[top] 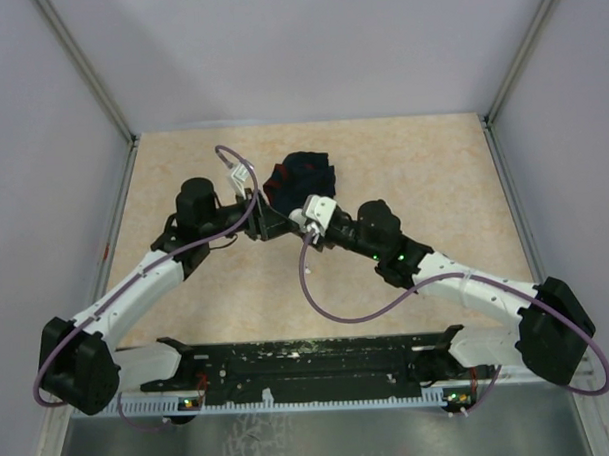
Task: Insert the wireless bluetooth earbuds into the charging case
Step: Pick up the charging case at the center of the board.
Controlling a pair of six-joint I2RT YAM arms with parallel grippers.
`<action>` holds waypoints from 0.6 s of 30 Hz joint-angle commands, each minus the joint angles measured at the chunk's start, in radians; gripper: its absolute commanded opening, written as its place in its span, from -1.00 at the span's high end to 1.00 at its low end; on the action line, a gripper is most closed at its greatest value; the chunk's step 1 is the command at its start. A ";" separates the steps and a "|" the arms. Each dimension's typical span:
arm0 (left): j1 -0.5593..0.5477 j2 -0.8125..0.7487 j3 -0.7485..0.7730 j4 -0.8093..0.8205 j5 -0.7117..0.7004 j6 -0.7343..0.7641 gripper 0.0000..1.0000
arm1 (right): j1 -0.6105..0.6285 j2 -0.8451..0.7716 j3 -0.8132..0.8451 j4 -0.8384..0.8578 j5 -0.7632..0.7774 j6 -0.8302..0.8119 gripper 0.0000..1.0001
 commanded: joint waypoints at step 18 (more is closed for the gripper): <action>-0.029 -0.039 -0.019 0.017 -0.014 0.193 0.82 | 0.022 -0.065 0.017 0.023 0.005 0.019 -0.07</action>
